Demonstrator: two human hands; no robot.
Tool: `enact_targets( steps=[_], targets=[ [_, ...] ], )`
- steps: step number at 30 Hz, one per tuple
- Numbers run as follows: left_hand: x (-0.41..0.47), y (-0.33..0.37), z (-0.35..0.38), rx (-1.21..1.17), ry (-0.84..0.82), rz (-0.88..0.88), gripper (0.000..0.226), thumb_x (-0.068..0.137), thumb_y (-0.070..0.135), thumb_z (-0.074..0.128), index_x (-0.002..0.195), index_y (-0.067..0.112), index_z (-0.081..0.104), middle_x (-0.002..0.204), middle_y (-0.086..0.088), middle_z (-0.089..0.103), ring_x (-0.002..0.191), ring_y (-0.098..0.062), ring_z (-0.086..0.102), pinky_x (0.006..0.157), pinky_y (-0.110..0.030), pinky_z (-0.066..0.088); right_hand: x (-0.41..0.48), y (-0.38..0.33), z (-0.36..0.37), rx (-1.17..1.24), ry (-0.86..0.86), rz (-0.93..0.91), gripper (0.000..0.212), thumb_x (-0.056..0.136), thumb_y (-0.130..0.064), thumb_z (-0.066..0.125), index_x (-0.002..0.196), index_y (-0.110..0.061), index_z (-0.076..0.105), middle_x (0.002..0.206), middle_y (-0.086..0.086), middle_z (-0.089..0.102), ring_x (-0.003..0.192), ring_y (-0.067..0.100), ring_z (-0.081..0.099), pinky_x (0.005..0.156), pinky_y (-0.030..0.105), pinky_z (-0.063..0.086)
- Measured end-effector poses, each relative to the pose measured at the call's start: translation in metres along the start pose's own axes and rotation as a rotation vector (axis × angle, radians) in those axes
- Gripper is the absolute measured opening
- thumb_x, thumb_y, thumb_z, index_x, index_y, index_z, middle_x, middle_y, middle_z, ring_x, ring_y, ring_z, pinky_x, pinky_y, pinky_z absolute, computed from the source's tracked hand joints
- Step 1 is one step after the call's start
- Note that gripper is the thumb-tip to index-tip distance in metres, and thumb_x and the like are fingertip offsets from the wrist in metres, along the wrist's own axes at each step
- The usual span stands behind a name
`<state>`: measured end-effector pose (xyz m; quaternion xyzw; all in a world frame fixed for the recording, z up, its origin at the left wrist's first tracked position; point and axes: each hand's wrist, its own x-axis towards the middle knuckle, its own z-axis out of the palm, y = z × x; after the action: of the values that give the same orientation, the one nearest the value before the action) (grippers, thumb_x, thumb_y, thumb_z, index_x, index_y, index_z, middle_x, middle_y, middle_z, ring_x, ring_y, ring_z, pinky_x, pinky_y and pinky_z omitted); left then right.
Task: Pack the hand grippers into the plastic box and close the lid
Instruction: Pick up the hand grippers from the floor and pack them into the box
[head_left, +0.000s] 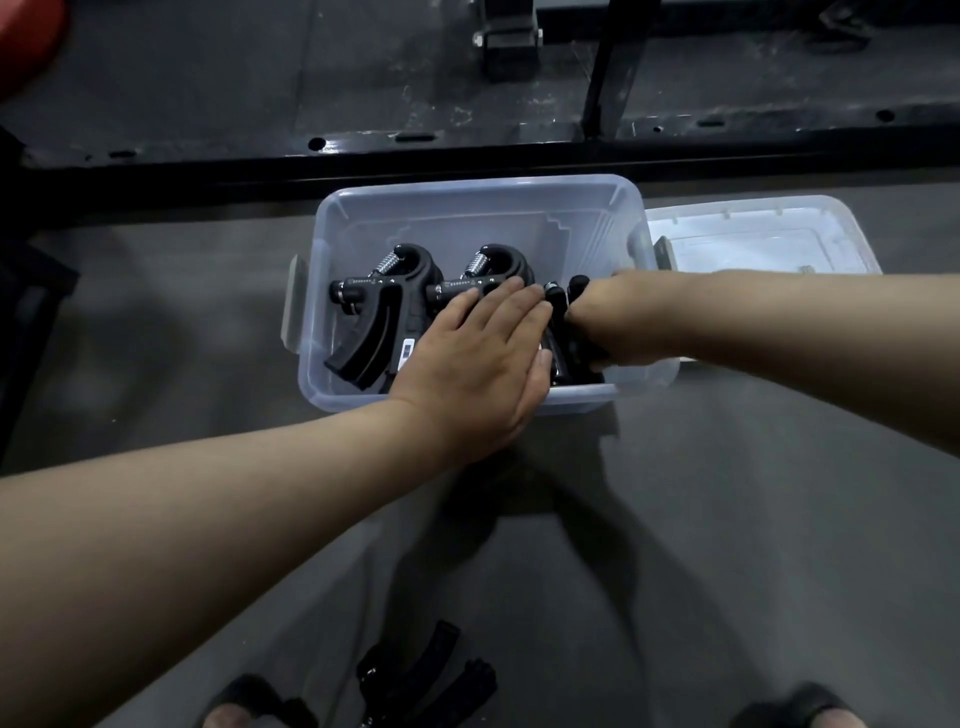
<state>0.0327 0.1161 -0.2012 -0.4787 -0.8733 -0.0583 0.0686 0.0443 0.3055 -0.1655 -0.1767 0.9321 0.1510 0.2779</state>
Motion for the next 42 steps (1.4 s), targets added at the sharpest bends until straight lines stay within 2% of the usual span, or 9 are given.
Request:
enact_targets(
  steps=[4,7,10,17,22,30,34,38,42],
  targets=[
    [-0.001,0.001,0.0,0.004,0.0,-0.002,0.056,0.096,0.036,0.031,0.137,0.005,0.052,0.146,-0.011,0.049,0.138,-0.027,0.041,0.112,-0.047,0.033,-0.001,-0.015,0.009,-0.087,0.07,-0.045,0.031,0.093,-0.016,0.05,0.122,-0.007,0.056,0.112,0.011,0.064,0.1,0.032,0.065,0.083,0.037,0.052],
    [-0.001,0.002,-0.001,0.001,0.008,-0.011,0.055,0.096,0.036,0.031,0.137,0.006,0.053,0.145,-0.011,0.049,0.138,-0.026,0.042,0.112,-0.046,0.033,0.001,-0.014,0.005,-0.102,0.072,-0.074,0.039,0.094,-0.021,0.05,0.131,-0.009,0.051,0.117,0.009,0.063,0.103,0.033,0.065,0.082,0.037,0.05],
    [0.0,0.002,-0.002,-0.003,0.003,-0.012,0.055,0.096,0.036,0.032,0.136,0.006,0.053,0.145,-0.011,0.05,0.137,-0.026,0.043,0.112,-0.047,0.033,0.003,-0.008,0.005,-0.078,0.041,-0.068,0.039,0.089,-0.03,0.059,0.123,-0.012,0.055,0.114,0.006,0.064,0.102,0.029,0.065,0.083,0.035,0.051],
    [0.0,0.001,0.0,-0.009,0.009,-0.009,0.056,0.096,0.037,0.03,0.137,0.005,0.052,0.145,-0.011,0.049,0.138,-0.027,0.041,0.112,-0.047,0.032,0.006,-0.013,0.013,0.006,0.161,0.094,0.03,0.094,-0.03,0.048,0.117,-0.011,0.051,0.111,0.005,0.063,0.103,0.028,0.063,0.08,0.035,0.047],
    [0.0,0.001,0.0,-0.007,-0.007,-0.005,0.057,0.096,0.036,0.03,0.138,0.005,0.051,0.146,-0.012,0.048,0.139,-0.027,0.04,0.113,-0.047,0.031,0.016,-0.012,0.006,0.094,0.022,0.179,0.034,0.089,-0.025,0.059,0.122,-0.017,0.053,0.116,0.002,0.059,0.109,0.024,0.058,0.078,0.036,0.05],
    [-0.001,0.002,-0.002,-0.01,-0.019,-0.009,0.057,0.097,0.037,0.029,0.139,0.006,0.05,0.147,-0.011,0.047,0.14,-0.026,0.039,0.113,-0.046,0.03,0.023,-0.015,0.017,0.077,0.081,0.179,0.028,0.094,-0.034,0.049,0.116,-0.02,0.058,0.116,0.0,0.064,0.111,0.025,0.06,0.083,0.033,0.037],
    [-0.001,0.001,-0.001,0.004,-0.005,-0.006,0.056,0.096,0.037,0.03,0.138,0.005,0.051,0.146,-0.012,0.048,0.139,-0.028,0.04,0.112,-0.047,0.032,0.038,0.008,0.005,0.155,0.088,0.251,0.022,0.091,-0.027,0.057,0.107,-0.012,0.06,0.109,0.011,0.064,0.099,0.032,0.063,0.077,0.033,0.05],
    [0.0,0.001,0.0,-0.001,-0.001,0.009,0.055,0.097,0.036,0.032,0.137,0.004,0.052,0.145,-0.013,0.049,0.137,-0.029,0.042,0.111,-0.048,0.034,0.045,0.022,0.005,0.057,0.106,0.199,0.031,0.092,-0.024,0.054,0.122,-0.017,0.052,0.123,0.011,0.055,0.116,0.035,0.05,0.094,0.042,0.041],
    [-0.001,0.001,0.001,-0.002,0.011,0.004,0.056,0.097,0.036,0.031,0.136,0.005,0.053,0.145,-0.012,0.05,0.137,-0.027,0.043,0.111,-0.047,0.034,0.06,0.024,0.0,-0.055,-0.004,0.148,0.017,0.093,-0.027,0.051,0.106,-0.025,0.062,0.118,0.001,0.064,0.115,0.027,0.053,0.096,0.037,0.037]
  ],
)
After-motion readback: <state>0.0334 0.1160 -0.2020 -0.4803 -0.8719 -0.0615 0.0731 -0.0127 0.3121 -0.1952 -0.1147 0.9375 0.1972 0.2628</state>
